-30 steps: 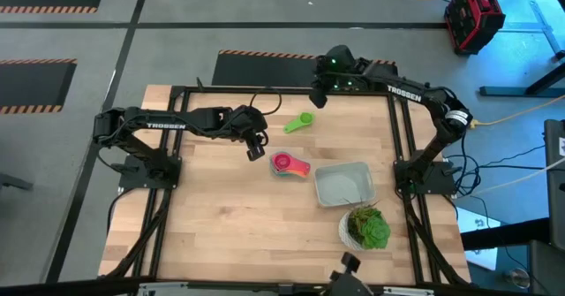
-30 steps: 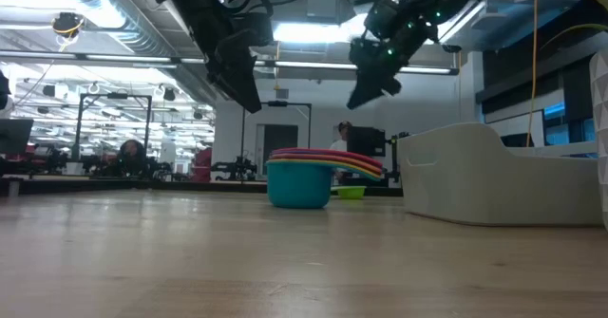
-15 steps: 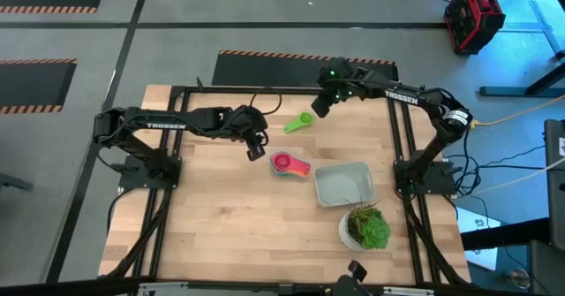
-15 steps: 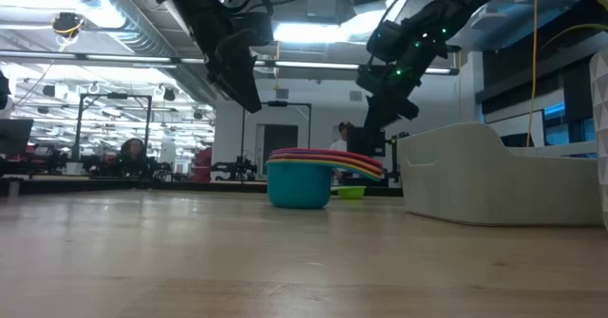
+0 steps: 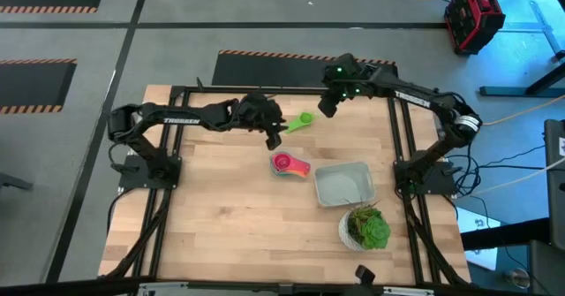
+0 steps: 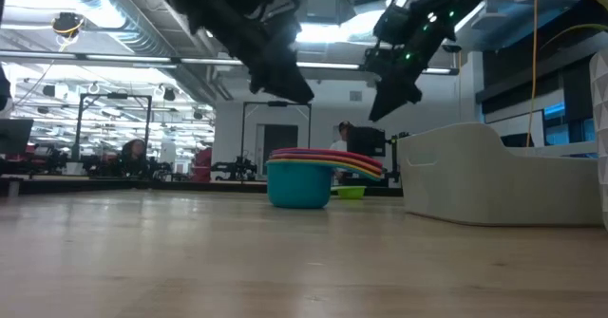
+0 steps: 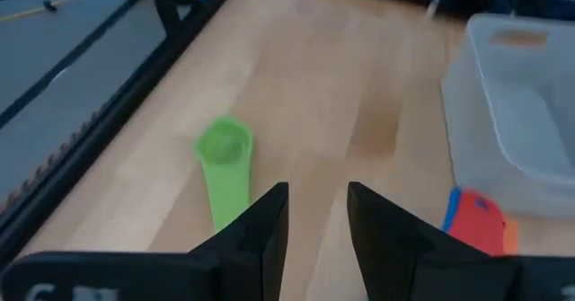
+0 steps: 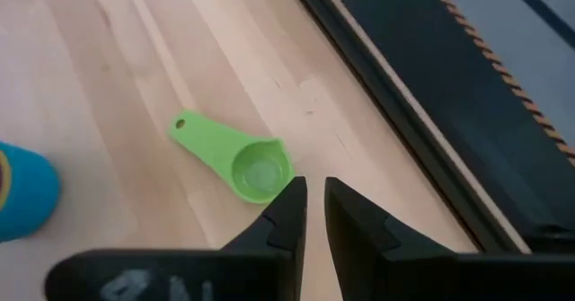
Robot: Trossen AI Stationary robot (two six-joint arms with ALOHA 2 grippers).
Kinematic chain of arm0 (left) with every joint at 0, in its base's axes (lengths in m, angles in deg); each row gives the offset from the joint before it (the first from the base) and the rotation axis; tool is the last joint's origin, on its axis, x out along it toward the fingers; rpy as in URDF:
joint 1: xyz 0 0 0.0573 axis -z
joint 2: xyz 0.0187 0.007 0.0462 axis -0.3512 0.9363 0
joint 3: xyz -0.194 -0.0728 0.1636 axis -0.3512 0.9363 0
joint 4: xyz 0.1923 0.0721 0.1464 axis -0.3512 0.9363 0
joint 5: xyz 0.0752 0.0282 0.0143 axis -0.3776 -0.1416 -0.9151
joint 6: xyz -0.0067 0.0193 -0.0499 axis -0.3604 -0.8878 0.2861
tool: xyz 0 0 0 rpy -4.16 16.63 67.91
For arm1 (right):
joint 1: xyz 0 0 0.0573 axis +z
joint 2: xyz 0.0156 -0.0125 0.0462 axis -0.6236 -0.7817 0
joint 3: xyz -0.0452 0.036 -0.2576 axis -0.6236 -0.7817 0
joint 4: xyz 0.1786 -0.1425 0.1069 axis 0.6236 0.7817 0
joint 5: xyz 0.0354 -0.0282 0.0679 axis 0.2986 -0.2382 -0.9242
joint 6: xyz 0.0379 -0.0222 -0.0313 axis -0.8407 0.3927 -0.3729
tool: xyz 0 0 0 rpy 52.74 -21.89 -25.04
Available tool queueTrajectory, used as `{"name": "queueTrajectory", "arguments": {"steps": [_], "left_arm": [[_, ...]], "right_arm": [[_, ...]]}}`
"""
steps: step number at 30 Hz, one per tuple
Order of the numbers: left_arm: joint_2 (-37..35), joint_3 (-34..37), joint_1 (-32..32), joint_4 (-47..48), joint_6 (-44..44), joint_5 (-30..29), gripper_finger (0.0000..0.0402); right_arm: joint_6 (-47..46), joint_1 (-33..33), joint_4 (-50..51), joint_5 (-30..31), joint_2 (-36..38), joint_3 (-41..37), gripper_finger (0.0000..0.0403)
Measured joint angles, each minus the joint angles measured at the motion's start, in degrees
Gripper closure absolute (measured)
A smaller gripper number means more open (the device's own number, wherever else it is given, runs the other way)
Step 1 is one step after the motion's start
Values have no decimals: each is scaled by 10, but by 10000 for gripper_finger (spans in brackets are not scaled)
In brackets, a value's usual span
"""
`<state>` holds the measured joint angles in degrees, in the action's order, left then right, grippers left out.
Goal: Nest measuring cups in basket
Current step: Stack the green measuring cup on top of the pink measuring cup
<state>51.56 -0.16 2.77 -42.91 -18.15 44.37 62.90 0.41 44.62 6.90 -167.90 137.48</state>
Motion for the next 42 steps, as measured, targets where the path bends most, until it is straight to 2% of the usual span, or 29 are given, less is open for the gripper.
{"name": "queueTrajectory", "arguments": {"steps": [9, 18, 29, 38, 42], "left_arm": [[69, 0, -78, -140, 1, 92, 292], [168, 0, -124, -223, 11, 153, 292], [228, 0, -160, -228, 113, 227, 292], [231, 0, -167, -226, 147, 230, 292], [231, 0, -167, -196, 148, 237, 292]], "right_arm": [[-2, 10, 64, 0, 88, 0, 354], [-2, 33, 71, 0, 101, 0, 354], [-1, 39, 79, 0, 100, -5, 354], [-2, 39, 80, -3, 100, -5, 354], [-2, 39, 80, -4, 100, -5, 354]]}}
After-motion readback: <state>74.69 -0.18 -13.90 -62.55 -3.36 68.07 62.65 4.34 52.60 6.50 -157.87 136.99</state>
